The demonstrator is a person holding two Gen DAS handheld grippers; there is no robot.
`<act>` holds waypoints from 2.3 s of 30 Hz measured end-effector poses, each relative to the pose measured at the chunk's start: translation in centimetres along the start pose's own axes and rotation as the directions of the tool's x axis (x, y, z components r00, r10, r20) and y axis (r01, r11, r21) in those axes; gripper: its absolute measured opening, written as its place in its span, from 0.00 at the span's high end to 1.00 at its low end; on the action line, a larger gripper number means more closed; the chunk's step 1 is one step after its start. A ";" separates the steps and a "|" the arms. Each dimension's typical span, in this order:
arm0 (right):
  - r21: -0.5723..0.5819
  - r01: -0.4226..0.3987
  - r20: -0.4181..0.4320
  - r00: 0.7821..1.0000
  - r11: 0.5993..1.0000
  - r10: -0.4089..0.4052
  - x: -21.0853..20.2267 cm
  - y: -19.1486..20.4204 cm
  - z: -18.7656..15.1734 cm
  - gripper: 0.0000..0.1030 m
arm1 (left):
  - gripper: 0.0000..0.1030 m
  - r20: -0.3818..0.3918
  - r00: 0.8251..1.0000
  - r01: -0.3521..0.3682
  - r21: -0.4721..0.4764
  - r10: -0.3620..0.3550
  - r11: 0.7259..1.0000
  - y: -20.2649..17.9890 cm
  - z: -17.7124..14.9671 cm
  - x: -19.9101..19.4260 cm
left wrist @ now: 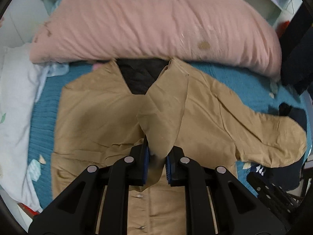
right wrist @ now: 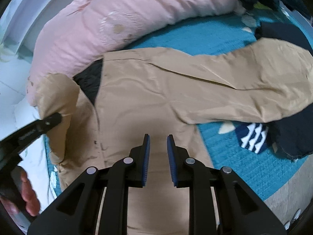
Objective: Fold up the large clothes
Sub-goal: 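Fold the held sleeve across the jacket body with the left tool and release, then grasp the other tan sleeve with the right tool and lift it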
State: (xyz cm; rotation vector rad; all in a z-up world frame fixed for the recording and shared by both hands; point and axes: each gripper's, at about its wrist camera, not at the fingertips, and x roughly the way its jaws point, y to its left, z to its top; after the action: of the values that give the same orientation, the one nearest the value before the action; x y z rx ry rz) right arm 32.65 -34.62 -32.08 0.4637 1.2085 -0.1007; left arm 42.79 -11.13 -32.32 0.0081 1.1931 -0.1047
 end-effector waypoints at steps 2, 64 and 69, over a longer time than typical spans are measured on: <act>0.014 0.010 -0.006 1.000 1.000 -0.010 0.1 -0.9 -0.2 0.82 | 0.85 -0.037 0.999 -0.011 0.010 0.012 1.000 -0.8 -0.5 2.1; 0.468 0.092 0.107 0.981 0.879 -0.160 -4.1 -25.5 6.5 0.81 | 1.00 -0.305 0.949 0.079 -0.030 -0.084 0.996 -12.0 -2.3 15.7; 0.459 -0.009 0.180 0.980 0.888 -0.083 -5.3 -24.6 6.5 0.88 | 1.00 -0.284 0.957 0.062 0.013 -0.056 0.998 -12.8 -2.2 15.4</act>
State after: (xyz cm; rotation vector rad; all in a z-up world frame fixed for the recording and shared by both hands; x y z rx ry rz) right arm 28.58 -60.29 -32.66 0.8260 0.9948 -0.4640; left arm 45.26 -24.95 -46.81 0.0066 1.4803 -0.1729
